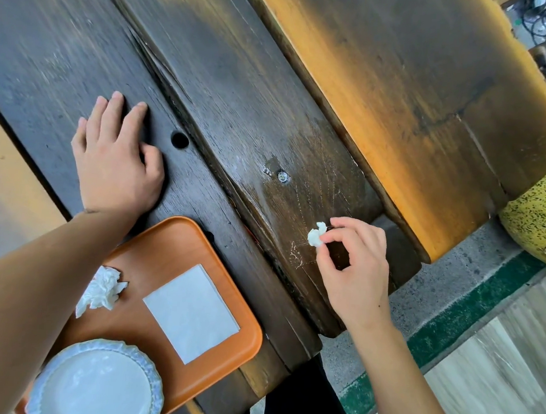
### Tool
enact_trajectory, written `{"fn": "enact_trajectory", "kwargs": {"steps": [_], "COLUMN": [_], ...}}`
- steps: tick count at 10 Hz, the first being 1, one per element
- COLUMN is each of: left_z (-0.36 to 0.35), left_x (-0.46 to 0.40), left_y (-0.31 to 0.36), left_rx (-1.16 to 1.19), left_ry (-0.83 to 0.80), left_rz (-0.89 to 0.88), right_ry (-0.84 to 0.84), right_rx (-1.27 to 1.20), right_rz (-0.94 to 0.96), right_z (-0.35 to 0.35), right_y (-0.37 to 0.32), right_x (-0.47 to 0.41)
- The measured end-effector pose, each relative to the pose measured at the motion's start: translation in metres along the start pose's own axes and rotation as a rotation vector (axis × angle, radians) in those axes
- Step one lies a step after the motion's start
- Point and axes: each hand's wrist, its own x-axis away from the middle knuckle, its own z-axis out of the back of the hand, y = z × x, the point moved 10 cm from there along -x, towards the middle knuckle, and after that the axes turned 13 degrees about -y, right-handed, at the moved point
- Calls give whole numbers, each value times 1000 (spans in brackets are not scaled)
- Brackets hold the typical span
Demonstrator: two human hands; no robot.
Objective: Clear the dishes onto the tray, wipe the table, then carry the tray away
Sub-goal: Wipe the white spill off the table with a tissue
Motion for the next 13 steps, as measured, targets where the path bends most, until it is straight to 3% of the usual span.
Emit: {"fn": "enact_trajectory", "kwargs": {"steps": [5,8,10,11,12,13], "left_z": [1,1,1,0,1,2], "left_x": [0,1,1,0,0,-1], "left_y": [1,1,1,1,4,4], "left_rx": [-4,1,1,4,5,-7], "left_ry": [-20,-19,-23,-30,-49,-65], "left_rz": [8,5,11,16,21,28], "right_ry": [-302,-666,-848,-832,-647,-407], "right_rx": [21,264,353,270,-27,-130], "right_rz": [397,761,811,690,582,585], "right_z": [-22,-39,-43,-37,-34,-54], "right_y": [-41,-52,-44,-46,-78,-133], "right_x": [-24,-1,14,6,-12,-23]}}
